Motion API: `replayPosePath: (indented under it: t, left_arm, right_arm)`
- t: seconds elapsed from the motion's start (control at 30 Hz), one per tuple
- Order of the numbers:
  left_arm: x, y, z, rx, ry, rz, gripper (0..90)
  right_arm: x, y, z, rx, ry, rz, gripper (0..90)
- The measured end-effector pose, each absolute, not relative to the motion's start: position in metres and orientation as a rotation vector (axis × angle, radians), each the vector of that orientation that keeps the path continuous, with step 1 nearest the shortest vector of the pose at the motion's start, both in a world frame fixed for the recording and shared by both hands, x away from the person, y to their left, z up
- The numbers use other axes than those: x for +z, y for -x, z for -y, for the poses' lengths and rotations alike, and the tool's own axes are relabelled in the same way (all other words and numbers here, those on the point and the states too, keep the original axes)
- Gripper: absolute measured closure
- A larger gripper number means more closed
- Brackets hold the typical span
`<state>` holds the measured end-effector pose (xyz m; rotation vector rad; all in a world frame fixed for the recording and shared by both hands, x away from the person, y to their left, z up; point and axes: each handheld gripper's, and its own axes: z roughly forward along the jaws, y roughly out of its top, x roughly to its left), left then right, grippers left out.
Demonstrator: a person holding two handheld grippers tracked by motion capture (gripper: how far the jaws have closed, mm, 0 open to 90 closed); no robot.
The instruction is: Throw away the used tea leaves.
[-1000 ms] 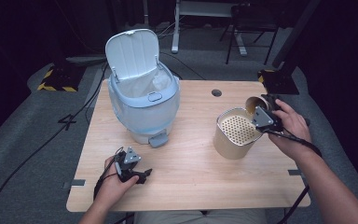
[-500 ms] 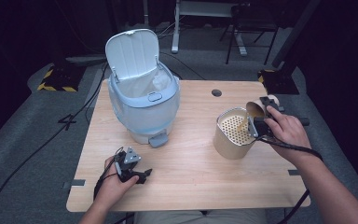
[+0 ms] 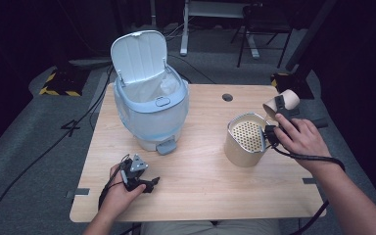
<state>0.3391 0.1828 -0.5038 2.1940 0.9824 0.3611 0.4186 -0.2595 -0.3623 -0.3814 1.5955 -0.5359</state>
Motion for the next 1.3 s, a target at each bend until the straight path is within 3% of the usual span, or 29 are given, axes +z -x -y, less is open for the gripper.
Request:
replayPosePath:
  t: [0.93,1.3]
  left_arm:
    - [-0.504,-0.339,-0.183,0.361,-2.196,-0.982,18.7]
    - [-0.504,-0.339,-0.183,0.36,-2.195,-0.983,18.7]
  right_arm:
    - [-0.366,-0.41,0.235,-0.938,0.749,-1.286,36.2]
    - [-0.361,-0.408,0.229,-0.928,0.725,-1.297,36.1]
